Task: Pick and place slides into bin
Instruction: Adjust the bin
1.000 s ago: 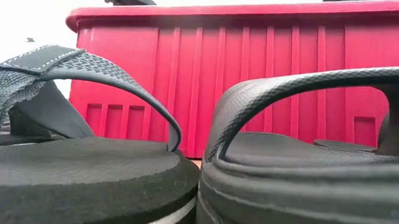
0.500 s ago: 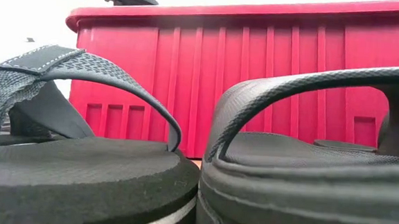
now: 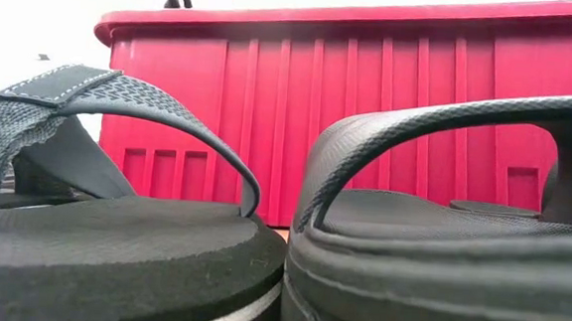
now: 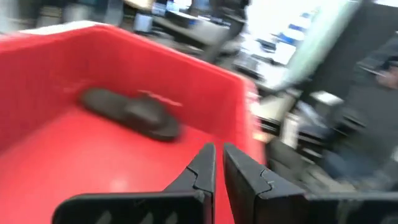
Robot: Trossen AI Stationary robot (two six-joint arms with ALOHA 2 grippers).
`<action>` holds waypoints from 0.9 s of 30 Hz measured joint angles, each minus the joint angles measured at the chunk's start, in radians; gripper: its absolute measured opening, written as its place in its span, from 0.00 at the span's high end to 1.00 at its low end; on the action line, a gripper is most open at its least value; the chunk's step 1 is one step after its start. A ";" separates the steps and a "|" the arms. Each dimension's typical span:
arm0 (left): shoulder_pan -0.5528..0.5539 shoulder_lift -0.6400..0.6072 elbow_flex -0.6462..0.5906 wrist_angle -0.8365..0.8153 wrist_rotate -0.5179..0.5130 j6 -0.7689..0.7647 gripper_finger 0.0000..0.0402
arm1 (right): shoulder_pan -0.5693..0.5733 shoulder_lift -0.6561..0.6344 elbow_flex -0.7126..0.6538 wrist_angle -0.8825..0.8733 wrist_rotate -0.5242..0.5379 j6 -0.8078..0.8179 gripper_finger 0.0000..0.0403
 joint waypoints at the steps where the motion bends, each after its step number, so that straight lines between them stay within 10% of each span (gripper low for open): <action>1: -0.021 0.000 0.000 0.006 0.024 0.007 0.94 | 0.000 0.001 0.000 0.003 0.000 -0.003 1.00; 17: -0.342 0.005 0.000 -0.056 0.033 -0.037 0.94 | 0.001 0.019 0.002 0.081 -0.286 -0.037 1.00; 27: -0.335 0.001 0.000 -0.081 -0.193 -0.003 0.94 | 0.080 0.032 0.029 0.095 -0.516 0.115 1.00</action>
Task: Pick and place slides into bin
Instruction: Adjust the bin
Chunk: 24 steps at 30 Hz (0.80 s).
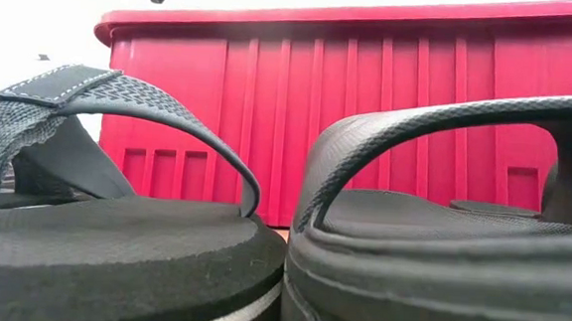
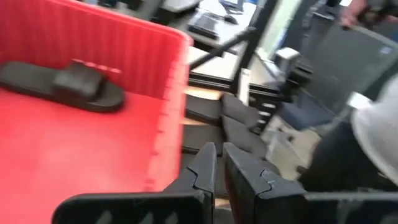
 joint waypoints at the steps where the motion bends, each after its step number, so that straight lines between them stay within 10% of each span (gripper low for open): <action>1: 0.007 0.000 0.000 0.000 -0.003 0.000 0.94 | 0.009 0.004 0.000 0.002 0.019 -0.005 1.00; 11: 0.036 0.000 0.000 0.025 -0.006 0.000 0.94 | 0.160 0.184 0.000 0.440 0.128 -0.061 1.00; 24: 0.036 0.000 0.000 -0.019 0.002 0.024 0.94 | 0.840 0.338 0.001 0.330 0.444 0.109 1.00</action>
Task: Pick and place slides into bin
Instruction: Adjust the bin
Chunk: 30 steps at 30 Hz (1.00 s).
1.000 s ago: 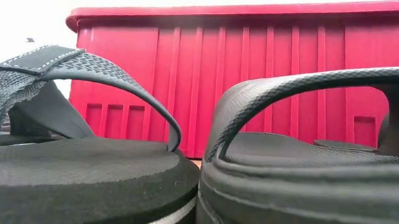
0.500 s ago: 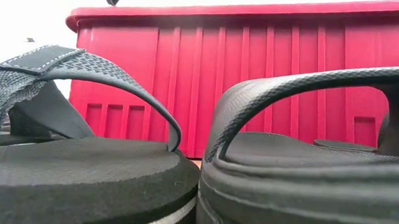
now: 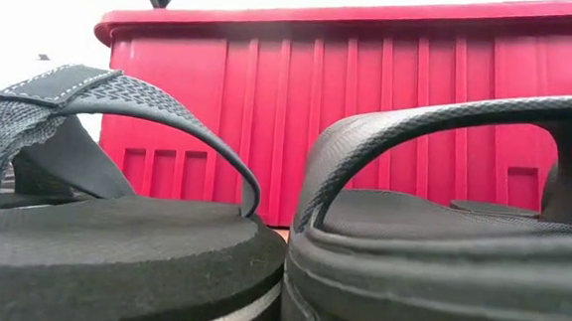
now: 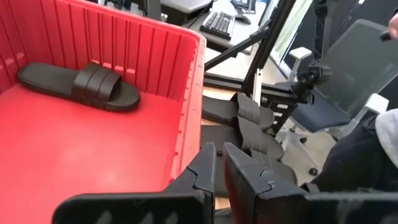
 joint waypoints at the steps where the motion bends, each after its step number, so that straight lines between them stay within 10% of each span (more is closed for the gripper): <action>1: 0.000 0.000 0.000 -0.008 0.000 0.003 0.94 | 0.041 0.003 0.000 -0.014 0.037 0.041 1.00; 30: 0.129 -0.124 0.001 -0.124 0.001 0.145 0.94 | 0.250 0.197 -0.001 -0.342 0.214 0.400 1.00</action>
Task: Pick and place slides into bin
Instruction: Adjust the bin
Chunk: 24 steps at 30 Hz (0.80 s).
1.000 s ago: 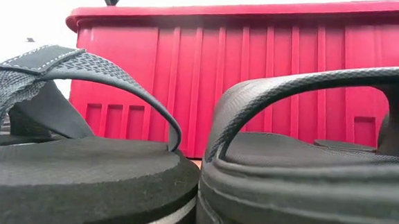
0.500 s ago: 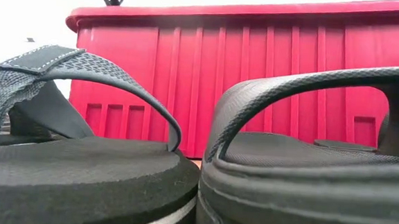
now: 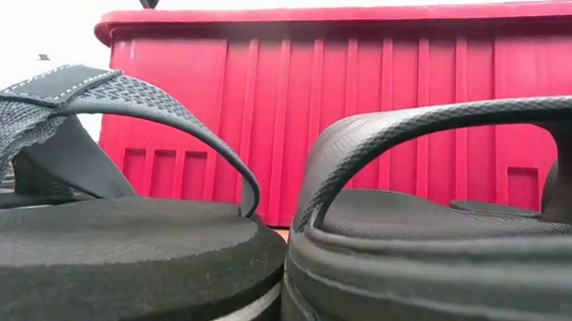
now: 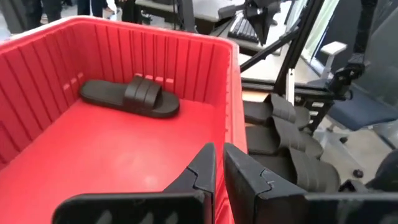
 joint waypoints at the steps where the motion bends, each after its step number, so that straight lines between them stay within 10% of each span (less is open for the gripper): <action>1: 0.003 -0.004 0.000 -0.005 0.000 0.008 0.94 | 0.000 0.007 0.000 -0.014 0.008 -0.001 1.00; 24: 0.103 -0.013 0.000 -0.025 0.000 0.063 0.94 | -0.041 0.025 -0.094 -0.195 0.064 -0.004 1.00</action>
